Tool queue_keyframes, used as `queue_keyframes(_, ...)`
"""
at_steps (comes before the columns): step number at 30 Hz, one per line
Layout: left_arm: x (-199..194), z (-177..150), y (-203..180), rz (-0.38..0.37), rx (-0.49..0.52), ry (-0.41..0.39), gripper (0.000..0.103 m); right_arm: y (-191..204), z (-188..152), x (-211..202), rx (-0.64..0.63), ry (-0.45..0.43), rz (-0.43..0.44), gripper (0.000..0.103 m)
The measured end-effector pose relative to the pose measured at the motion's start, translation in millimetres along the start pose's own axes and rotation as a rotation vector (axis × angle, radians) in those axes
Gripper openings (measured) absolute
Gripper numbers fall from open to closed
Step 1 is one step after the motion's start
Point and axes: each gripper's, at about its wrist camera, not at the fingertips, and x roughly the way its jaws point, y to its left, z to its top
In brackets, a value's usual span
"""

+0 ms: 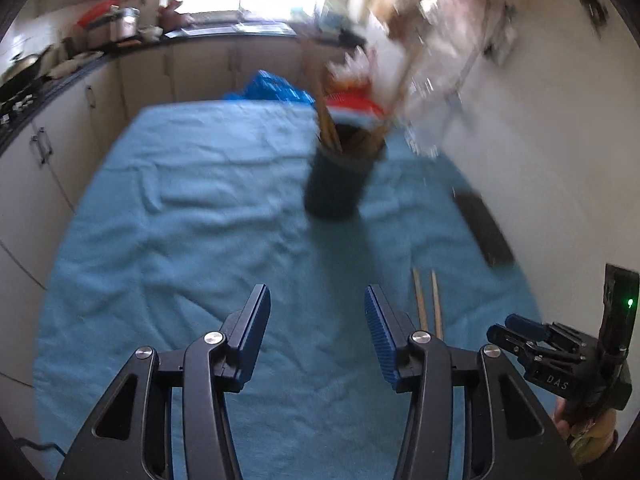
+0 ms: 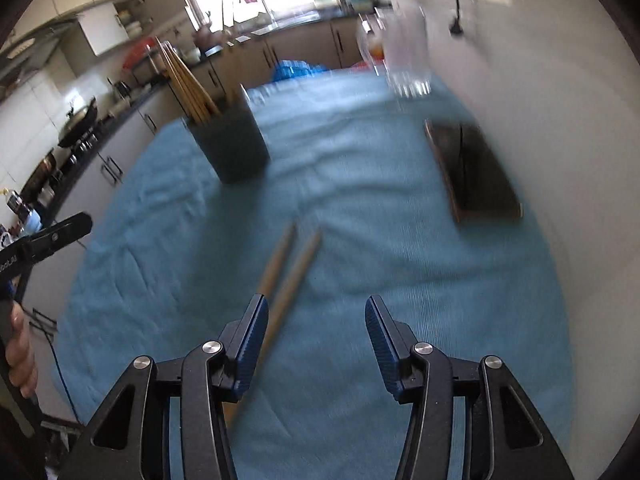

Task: Organize utensils
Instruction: 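Move both tools down to the last loose chopsticks on the towel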

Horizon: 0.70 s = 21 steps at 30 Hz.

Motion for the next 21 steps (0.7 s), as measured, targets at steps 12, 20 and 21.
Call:
queue_keyframes(12, 106, -15, -89, -0.069, 0.135, 0.209, 0.042, -45, -26, 7, 0.139, -0.032, 0.078, 0.055)
queue_keyframes(20, 133, 5, -104, -0.025, 0.162, 0.227, 0.008, -41, -19, 7, 0.133, -0.044, 0.098, 0.055)
queue_keyframes(21, 133, 6, -101, -0.035, 0.155, 0.23, 0.007, -39, -17, 9, 0.13, -0.043, 0.096, 0.055)
